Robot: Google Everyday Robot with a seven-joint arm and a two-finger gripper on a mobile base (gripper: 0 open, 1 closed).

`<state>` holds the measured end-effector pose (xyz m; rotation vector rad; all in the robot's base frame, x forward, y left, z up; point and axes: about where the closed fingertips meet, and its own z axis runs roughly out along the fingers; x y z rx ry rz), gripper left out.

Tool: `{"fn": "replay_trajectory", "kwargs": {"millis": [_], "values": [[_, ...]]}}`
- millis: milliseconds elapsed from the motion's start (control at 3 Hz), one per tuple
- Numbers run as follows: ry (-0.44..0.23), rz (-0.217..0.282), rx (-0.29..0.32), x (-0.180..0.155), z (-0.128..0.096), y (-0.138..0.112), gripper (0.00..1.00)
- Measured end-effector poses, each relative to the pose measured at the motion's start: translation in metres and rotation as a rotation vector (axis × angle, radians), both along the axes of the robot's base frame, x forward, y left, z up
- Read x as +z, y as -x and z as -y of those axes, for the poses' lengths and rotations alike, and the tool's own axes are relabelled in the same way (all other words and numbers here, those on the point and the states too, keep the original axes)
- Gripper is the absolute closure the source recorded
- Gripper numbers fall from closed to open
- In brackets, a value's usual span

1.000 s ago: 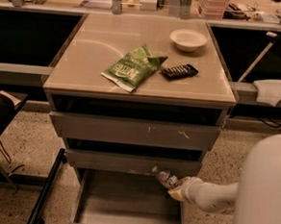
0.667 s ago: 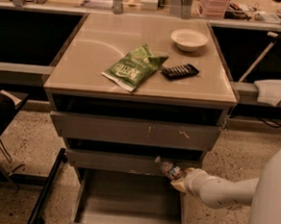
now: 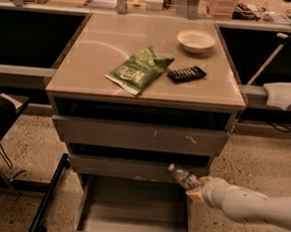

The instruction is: Pick water bottle from bottom drawer and place on counter

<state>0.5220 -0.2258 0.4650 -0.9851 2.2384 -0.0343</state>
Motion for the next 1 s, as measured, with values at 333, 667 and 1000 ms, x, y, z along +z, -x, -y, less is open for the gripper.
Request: {"fn": "replay_trajectory", "kwargs": {"millis": [333, 667, 1000], "values": [[-0.007, 0.024, -0.022, 0.065, 0.019, 0.046, 1.00], [0.022, 0.126, -0.073, 0.148, 0.036, 0.076, 1.00], [0.068, 0.300, -0.177, 0.252, 0.062, 0.090, 1.00]]}}
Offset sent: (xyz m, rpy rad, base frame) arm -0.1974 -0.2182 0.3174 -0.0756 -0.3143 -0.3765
